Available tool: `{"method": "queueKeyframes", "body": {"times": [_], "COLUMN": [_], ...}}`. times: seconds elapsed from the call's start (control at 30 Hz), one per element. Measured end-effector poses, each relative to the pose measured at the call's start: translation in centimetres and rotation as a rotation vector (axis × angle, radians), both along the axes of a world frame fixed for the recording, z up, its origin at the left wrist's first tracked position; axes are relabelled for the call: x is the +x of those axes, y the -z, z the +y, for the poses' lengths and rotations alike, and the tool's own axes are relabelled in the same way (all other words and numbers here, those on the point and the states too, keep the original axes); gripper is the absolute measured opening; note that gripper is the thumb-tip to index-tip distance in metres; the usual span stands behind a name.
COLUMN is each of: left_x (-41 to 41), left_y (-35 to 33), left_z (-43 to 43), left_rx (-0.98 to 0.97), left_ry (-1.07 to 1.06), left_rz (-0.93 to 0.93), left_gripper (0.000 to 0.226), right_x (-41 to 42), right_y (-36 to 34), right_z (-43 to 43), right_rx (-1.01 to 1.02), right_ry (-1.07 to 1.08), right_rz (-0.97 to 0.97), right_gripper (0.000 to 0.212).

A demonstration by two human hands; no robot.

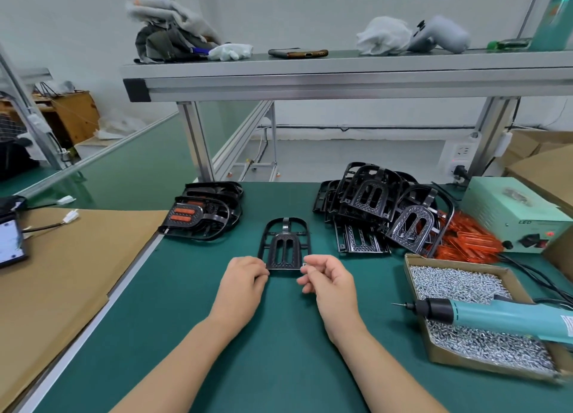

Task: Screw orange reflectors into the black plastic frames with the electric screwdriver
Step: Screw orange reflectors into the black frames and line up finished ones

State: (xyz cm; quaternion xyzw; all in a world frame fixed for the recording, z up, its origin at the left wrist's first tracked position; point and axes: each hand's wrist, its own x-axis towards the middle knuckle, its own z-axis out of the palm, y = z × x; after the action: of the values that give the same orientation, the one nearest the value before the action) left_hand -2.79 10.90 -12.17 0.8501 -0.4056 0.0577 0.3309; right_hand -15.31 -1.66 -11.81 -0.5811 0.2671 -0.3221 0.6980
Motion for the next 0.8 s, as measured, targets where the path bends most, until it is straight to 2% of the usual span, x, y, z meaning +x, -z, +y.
{"method": "queueKeyframes", "body": {"times": [0.27, 0.33, 0.43, 0.57, 0.6, 0.73, 0.8], "left_x": [-2.9, -3.5, -4.2, -4.7, -4.7, -4.1, -4.0], "left_y": [0.0, -0.1, -0.2, -0.4, -0.4, -0.4, -0.6], "left_z": [1.7, 2.1, 3.0, 4.1, 4.3, 4.4, 4.3], "left_rx": [-0.122, -0.215, -0.384, -0.571, -0.613, -0.656, -0.645], "left_ry": [-0.035, -0.038, -0.016, 0.059, 0.089, 0.173, 0.181], "left_rz": [0.121, 0.245, 0.544, 0.904, 0.975, 1.097, 1.12], "left_gripper": [0.015, 0.02, 0.03, 0.006, 0.007, 0.031, 0.032], "right_x": [-1.0, -1.0, -1.0, -1.2, -1.2, -1.2, -1.2], "right_y": [0.5, 0.4, 0.2, 0.4, 0.4, 0.4, 0.3], "right_z": [-0.9, -1.0, -0.8, -0.9, -1.0, -0.9, -1.0], "right_rx": [-0.096, -0.102, -0.156, -0.196, -0.182, -0.174, -0.181], "right_ry": [0.361, 0.38, 0.34, 0.313, 0.314, 0.319, 0.317], "right_rz": [0.013, 0.034, 0.074, 0.119, 0.118, 0.116, 0.125], "right_gripper": [0.036, 0.042, 0.053, 0.058, 0.057, 0.052, 0.048]}}
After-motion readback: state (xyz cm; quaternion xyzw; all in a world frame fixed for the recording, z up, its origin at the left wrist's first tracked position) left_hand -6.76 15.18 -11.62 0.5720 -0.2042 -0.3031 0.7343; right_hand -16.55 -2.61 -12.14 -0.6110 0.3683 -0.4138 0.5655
